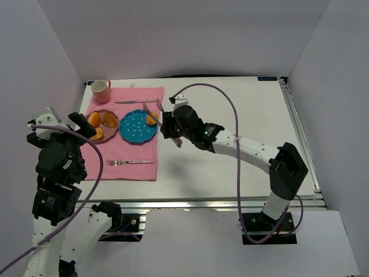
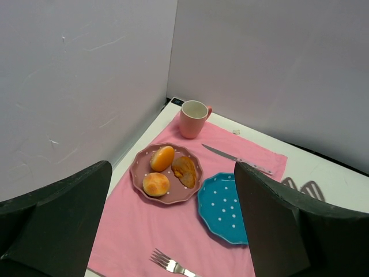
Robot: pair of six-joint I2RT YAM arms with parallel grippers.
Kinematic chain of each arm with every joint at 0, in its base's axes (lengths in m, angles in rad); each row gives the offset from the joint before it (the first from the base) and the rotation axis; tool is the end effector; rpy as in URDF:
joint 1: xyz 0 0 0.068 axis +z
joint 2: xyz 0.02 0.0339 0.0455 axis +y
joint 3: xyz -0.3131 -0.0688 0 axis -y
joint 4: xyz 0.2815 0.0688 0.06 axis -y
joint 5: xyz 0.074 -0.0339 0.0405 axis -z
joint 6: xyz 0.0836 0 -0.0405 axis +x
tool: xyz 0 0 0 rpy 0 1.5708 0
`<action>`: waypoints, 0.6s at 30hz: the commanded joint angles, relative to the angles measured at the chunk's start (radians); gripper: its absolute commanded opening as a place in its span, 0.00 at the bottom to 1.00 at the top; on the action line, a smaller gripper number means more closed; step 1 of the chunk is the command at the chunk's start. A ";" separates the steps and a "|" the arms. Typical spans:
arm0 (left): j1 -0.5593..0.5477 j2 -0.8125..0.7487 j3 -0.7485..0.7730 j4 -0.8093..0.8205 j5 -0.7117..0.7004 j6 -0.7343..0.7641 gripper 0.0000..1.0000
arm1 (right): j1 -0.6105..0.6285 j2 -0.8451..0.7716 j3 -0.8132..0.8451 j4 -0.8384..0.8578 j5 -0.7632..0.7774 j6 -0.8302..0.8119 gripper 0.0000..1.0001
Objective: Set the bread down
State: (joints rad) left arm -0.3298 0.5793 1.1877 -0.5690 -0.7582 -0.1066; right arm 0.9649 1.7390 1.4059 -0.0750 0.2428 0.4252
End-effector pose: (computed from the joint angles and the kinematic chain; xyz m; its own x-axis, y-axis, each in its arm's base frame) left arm 0.1031 0.0255 0.5003 0.0812 -0.1095 -0.9907 -0.4086 0.9029 -0.1332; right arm 0.3015 0.3999 0.3253 -0.4832 0.0057 -0.8755 -0.5191 0.8034 0.2917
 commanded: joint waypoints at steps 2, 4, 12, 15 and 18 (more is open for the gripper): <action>-0.002 -0.006 0.006 -0.009 0.019 -0.013 0.98 | 0.003 -0.130 -0.086 0.003 0.159 0.064 0.56; -0.003 -0.007 0.001 -0.006 0.025 -0.018 0.98 | 0.003 -0.173 -0.110 -0.058 0.231 0.108 0.56; -0.003 -0.012 -0.039 -0.003 0.046 -0.039 0.98 | 0.005 -0.193 -0.289 -0.146 0.224 0.326 0.56; -0.002 -0.016 -0.056 0.003 0.053 -0.048 0.98 | 0.023 -0.151 -0.318 -0.164 0.231 0.415 0.57; -0.002 -0.029 -0.080 0.003 0.056 -0.054 0.98 | 0.054 -0.102 -0.317 -0.180 0.259 0.478 0.57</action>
State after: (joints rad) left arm -0.3298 0.5640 1.1259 -0.5671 -0.7216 -0.1455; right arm 0.9871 1.6108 1.0813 -0.2512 0.4553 0.7849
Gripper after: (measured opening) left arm 0.983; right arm 0.569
